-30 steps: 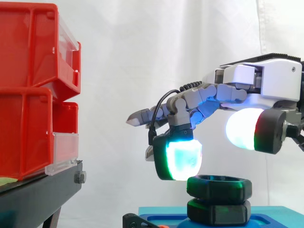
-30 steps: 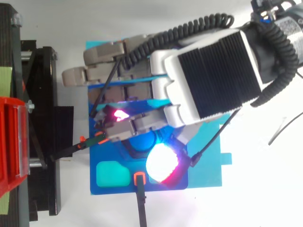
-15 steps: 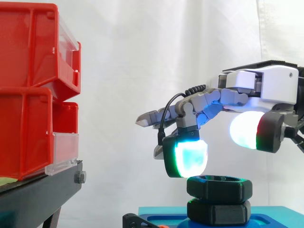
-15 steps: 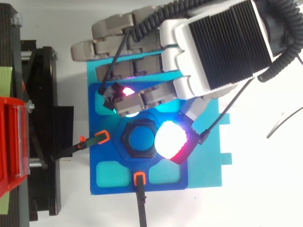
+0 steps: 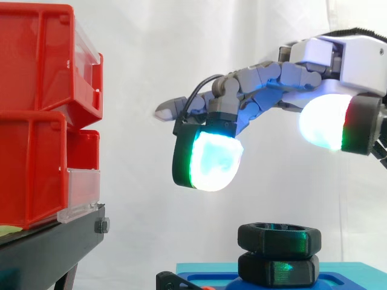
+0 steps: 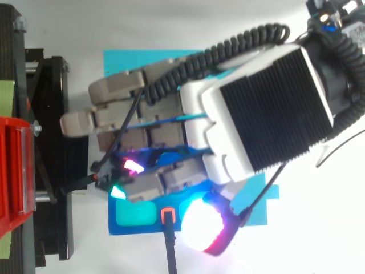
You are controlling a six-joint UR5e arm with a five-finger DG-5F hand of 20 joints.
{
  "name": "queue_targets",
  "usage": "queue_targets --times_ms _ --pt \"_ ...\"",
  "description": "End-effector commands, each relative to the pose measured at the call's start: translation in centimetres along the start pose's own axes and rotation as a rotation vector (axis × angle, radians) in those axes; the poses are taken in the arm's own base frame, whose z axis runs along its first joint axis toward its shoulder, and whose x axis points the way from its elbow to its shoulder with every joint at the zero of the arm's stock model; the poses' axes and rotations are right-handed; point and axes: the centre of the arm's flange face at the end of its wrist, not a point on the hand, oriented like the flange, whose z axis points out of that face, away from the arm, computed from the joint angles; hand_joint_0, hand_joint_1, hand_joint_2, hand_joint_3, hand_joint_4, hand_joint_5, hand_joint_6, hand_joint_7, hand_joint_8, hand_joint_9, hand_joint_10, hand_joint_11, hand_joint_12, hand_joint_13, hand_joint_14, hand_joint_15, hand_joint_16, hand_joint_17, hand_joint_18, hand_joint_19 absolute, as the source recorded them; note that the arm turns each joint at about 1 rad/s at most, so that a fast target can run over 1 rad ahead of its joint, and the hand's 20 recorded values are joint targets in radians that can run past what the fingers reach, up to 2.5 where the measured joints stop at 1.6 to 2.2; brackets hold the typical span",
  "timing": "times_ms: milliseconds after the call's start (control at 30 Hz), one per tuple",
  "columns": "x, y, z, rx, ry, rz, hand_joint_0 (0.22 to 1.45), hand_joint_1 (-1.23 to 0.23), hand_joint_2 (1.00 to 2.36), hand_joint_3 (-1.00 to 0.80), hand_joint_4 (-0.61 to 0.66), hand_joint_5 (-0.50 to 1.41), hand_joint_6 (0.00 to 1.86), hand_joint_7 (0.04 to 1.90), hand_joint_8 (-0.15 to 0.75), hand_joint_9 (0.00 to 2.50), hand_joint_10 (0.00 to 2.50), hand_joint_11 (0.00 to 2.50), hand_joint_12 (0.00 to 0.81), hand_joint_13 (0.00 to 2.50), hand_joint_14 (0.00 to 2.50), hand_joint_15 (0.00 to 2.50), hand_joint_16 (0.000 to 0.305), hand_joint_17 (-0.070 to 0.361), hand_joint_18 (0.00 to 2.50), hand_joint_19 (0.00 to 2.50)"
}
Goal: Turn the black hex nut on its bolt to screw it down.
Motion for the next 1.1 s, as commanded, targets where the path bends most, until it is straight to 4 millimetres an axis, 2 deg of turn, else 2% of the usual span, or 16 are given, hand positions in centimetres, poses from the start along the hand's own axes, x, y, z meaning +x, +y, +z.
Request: queue_targets --times_ms 0,333,600,833,1067 --pt "0.0 0.9 0.8 -0.005 0.000 0.002 0.53 -0.21 1.00 -0.50 0.19 -0.10 0.50 0.97 0.270 0.71 0.00 0.00 0.346 0.31 0.00 0.00 0.048 0.107 0.35 0.30" --pt "2.1 3.7 2.0 0.010 0.022 0.028 0.52 -0.21 1.00 -0.50 0.21 -0.11 0.50 0.90 0.272 0.70 0.00 0.00 0.347 0.31 0.00 0.00 0.048 0.107 0.35 0.30" --pt "2.2 4.2 2.2 0.005 0.024 0.031 0.52 -0.21 1.00 -0.50 0.21 -0.11 0.50 0.91 0.269 0.70 0.00 0.00 0.349 0.30 0.00 0.00 0.048 0.108 0.34 0.30" --pt "2.3 4.4 2.2 0.004 0.036 0.036 0.52 -0.21 1.00 -0.50 0.18 -0.10 0.50 1.03 0.270 0.70 0.00 0.00 0.349 0.30 0.00 0.00 0.048 0.107 0.34 0.30" --pt "2.4 4.4 2.1 0.004 0.041 0.037 0.52 -0.21 1.00 -0.50 0.15 -0.09 0.50 1.07 0.270 0.70 0.00 0.00 0.348 0.30 0.00 0.00 0.047 0.107 0.34 0.30"
